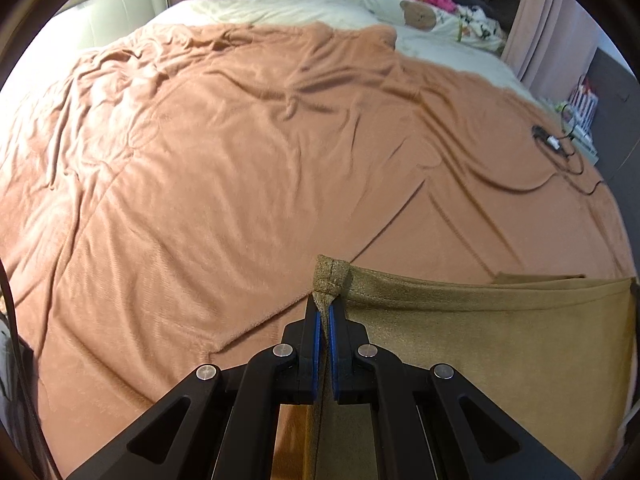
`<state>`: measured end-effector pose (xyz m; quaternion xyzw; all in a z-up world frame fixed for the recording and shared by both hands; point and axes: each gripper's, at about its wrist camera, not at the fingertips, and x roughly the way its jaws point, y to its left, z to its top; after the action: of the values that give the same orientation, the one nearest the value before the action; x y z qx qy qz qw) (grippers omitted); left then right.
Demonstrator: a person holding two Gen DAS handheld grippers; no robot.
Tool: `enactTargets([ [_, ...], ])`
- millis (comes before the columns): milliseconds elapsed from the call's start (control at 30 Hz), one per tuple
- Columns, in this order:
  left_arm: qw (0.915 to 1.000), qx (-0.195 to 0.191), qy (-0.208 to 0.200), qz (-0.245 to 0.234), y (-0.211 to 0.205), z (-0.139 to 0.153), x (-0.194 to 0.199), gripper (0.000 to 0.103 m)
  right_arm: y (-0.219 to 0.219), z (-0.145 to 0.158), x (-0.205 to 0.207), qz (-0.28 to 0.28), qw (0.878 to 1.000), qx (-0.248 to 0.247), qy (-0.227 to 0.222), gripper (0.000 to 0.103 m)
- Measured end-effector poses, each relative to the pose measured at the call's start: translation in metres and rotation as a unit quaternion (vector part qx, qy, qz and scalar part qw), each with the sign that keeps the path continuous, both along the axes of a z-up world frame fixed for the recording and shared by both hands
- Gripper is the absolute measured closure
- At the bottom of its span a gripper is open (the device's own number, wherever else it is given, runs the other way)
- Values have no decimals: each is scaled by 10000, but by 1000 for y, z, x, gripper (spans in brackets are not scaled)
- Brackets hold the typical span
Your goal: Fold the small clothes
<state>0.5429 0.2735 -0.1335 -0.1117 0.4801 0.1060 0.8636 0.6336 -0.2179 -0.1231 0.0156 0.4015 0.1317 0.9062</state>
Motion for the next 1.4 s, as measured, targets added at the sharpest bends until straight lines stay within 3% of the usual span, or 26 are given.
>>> enactTargets([
  [200, 9990, -180, 419, 6, 4, -31, 12, 99, 17, -22, 23, -96, 9989, -342, 316, 99],
  [267, 9986, -180, 496, 14, 2, -32, 11, 93, 20, -22, 25, -136, 9986, -382, 330, 96],
  [300, 9987, -168, 471, 19, 1, -31, 9, 87, 21, -20, 23, -153, 9985, -426, 293, 89],
  [333, 9990, -150, 423, 9, 0, -28, 6, 83, 22, -18, 21, -151, 9986, -437, 256, 73],
  [400, 9995, -56, 322, -17, -3, -21, -1, 65, 21, -12, 14, -144, 9991, -378, 152, 49],
  [433, 9996, -5, 278, -22, -5, -18, -4, 64, 21, -8, 9, -146, 9992, -363, 58, 47],
  [667, 9995, 94, 287, -80, -9, -9, -14, 64, 25, -1, -16, 57, 9990, -443, -88, 47],
  [833, 9984, -362, 368, 215, 7, -23, -7, 64, 13, -9, 1, -22, 9997, -176, 154, 47],
  [1000, 9953, -829, 393, 303, 18, -40, 5, 64, -5, -26, 31, -41, 9963, 563, 648, 47],
  [1133, 9927, -1058, 385, 423, 26, -48, 9, 64, -10, -40, 44, -190, 9944, 545, 882, 47],
  [1200, 9925, -1098, 317, 433, 27, -47, 8, 73, -14, -45, 46, -221, 9920, 725, 1013, 49],
  [1267, 9930, -1071, 324, 373, 26, -47, 8, 90, -16, -47, 47, -204, 9906, 833, 1065, 64],
  [1333, 9939, -1018, 283, 330, 25, -43, 8, 93, -14, -46, 48, -71, 9903, 846, 1095, 94],
  [1400, 9955, -886, 145, 297, 21, -34, 5, 95, -11, -41, 47, -47, 9927, 681, 994, 100],
])
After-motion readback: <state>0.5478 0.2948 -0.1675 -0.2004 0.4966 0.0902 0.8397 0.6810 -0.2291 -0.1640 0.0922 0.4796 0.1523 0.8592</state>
